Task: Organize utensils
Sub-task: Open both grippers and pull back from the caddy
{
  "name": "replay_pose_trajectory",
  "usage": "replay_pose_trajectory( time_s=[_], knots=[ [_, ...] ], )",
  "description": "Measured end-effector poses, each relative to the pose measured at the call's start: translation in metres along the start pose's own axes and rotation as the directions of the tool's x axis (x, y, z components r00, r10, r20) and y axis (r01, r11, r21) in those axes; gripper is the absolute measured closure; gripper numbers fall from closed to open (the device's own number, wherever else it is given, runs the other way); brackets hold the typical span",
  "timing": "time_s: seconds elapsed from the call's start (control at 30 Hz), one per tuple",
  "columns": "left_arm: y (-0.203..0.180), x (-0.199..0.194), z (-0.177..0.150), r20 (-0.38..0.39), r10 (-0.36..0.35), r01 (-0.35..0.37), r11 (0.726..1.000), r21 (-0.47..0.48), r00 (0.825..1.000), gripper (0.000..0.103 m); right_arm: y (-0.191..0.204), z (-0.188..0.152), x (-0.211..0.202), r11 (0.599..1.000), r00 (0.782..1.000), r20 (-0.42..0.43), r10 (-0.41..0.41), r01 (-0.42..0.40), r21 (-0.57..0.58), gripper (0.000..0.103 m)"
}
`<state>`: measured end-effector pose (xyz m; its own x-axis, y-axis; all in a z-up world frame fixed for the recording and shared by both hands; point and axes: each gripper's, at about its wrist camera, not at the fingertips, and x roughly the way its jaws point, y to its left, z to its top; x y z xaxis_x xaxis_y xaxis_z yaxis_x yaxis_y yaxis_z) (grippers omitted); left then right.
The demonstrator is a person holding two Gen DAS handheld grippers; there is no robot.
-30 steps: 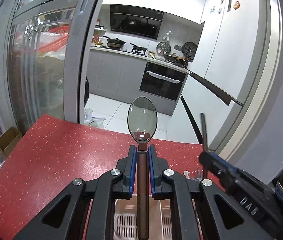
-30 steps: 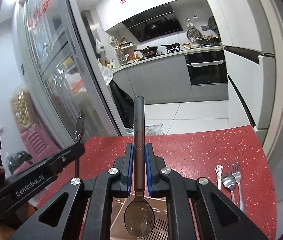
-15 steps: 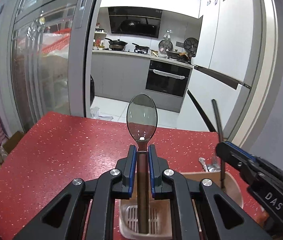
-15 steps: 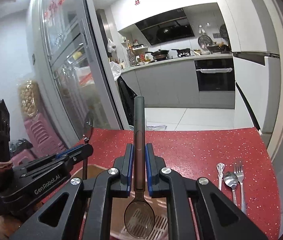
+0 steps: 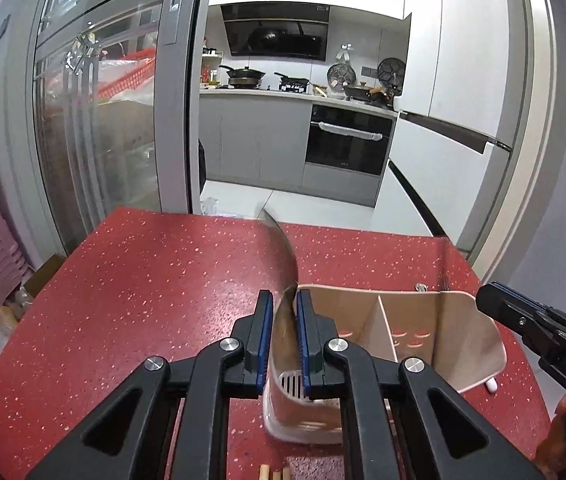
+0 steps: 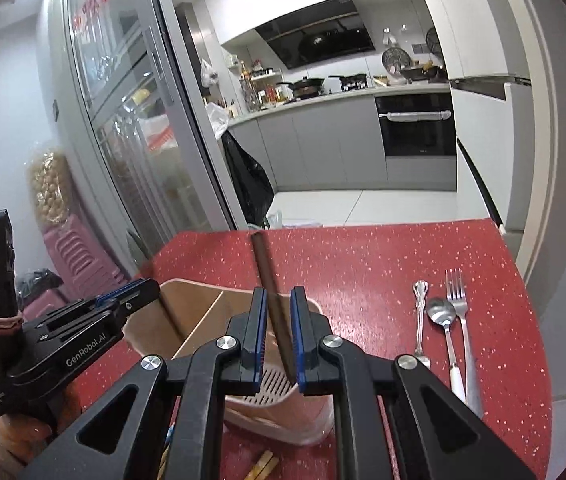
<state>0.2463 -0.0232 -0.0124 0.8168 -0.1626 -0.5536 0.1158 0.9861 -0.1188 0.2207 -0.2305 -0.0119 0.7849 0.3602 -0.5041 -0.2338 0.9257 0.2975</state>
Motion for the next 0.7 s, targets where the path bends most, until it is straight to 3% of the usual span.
replay_pose_trajectory(
  time_s=[0.07, 0.2, 0.47, 0.63, 0.7],
  knots=[
    [0.002, -0.003, 0.0, -0.008, 0.004, -0.005, 1.0, -0.012, 1.0, 0.069, -0.002, -0.001, -0.003, 1.0, 1.0, -0.011, -0.002, 0.002, 0.009, 0.081],
    [0.004, -0.009, -0.001, -0.013, 0.014, -0.014, 1.0, -0.016, 1.0, 0.069, -0.001, -0.002, -0.016, 1.0, 1.0, -0.007, -0.007, 0.007, 0.013, 0.057],
    [0.01, -0.031, -0.016, -0.038, 0.031, -0.032, 0.999, -0.024, 0.999, 0.069, 0.006, -0.014, -0.049, 1.0, 0.998, -0.064, 0.001, -0.001, -0.001, 0.043],
    [0.015, -0.045, -0.036, -0.084, 0.035, -0.037, 0.999, -0.023, 0.996, 0.067, 0.01, -0.035, -0.058, 1.0, 0.987, -0.158, -0.023, 0.026, 0.013, 0.037],
    [0.02, -0.052, -0.048, -0.11, 0.05, -0.053, 0.998, -0.02, 0.993, 0.0, 0.009, -0.047, -0.061, 0.999, 0.979, -0.203, -0.027, 0.034, 0.028, 0.031]
  ],
)
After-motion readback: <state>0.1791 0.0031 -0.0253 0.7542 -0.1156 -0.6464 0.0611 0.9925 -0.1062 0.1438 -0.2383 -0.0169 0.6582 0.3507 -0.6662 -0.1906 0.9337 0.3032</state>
